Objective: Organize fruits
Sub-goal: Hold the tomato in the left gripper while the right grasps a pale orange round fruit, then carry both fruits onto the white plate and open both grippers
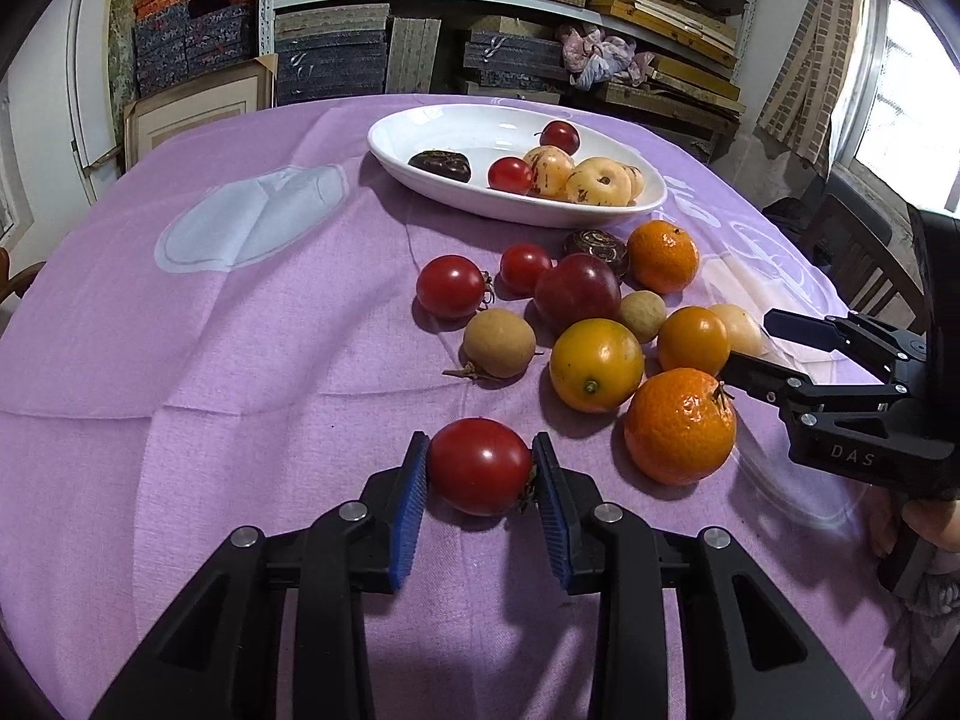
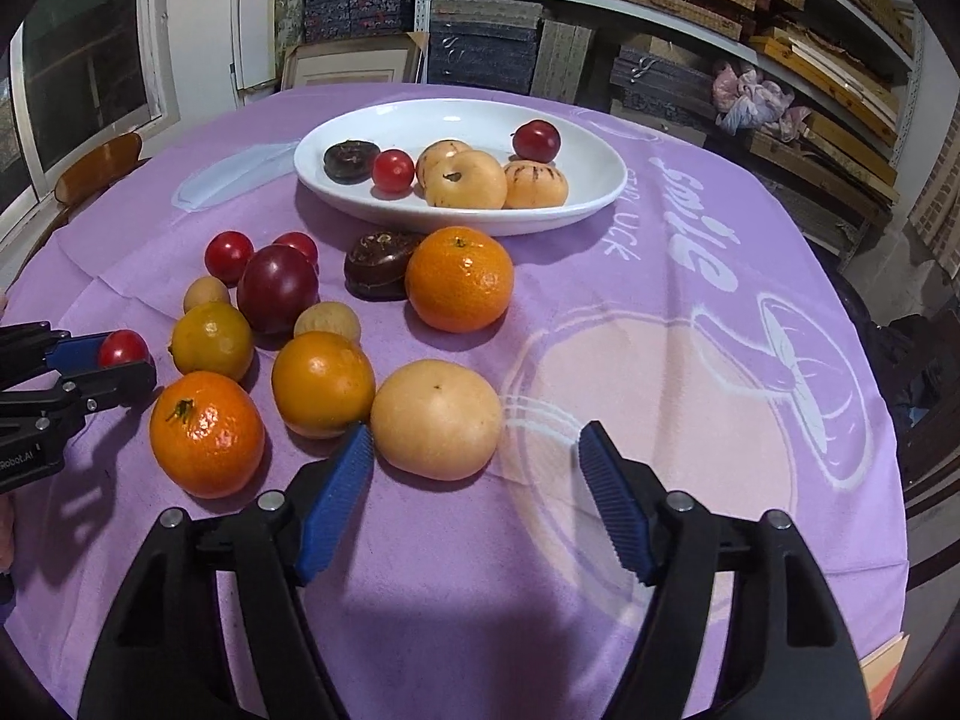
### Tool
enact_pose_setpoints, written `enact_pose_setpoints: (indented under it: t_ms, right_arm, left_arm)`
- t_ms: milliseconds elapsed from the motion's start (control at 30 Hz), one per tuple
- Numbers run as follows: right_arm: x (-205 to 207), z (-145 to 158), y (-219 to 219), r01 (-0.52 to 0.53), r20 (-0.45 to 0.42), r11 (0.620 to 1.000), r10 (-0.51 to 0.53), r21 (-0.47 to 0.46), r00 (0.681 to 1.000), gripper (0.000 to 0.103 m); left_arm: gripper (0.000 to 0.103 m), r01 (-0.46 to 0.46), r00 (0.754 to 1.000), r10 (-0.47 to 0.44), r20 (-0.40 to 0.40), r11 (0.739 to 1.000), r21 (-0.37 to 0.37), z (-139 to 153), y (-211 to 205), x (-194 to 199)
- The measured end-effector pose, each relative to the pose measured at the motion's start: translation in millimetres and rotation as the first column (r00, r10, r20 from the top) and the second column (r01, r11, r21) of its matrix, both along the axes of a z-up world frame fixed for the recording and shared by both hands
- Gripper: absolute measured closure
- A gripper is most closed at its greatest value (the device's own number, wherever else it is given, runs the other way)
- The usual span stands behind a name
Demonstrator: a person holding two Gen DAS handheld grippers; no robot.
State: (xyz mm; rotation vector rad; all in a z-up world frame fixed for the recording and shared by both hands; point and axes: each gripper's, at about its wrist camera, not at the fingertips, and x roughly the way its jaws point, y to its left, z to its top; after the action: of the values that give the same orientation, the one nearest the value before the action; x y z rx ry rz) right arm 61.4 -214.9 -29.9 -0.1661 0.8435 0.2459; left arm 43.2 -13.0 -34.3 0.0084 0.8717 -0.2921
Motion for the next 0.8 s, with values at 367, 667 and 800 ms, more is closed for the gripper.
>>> enact_pose_setpoints:
  t_ms: [367,667,800]
  right_arm:
    - [10.6,-4.6,2.2,-0.017,-0.049,0.999,0.020,0.052,0.999,0.057]
    - [-1.0,-0.3,-13.2,0.015,-0.037,0.990,-0.010,0.142,0.999,0.058]
    - [-8.3,1.9,-17.5,0.026,-0.028,0.986,-0.022,0.164,0.999,0.058]
  left_arm:
    - [0.068,0.001,1.000,-0.001,-0.002,1.000,-0.001,-0.4,-0.1,0.3]
    - [0.068,0.005,1.000,-0.005,-0.003,1.000,-0.011,-0.8,-0.9,-2.5]
    - [0.068,0.004,1.000,-0.004,0.002,1.000,-0.022,-0.5,-1.7,-4.7]
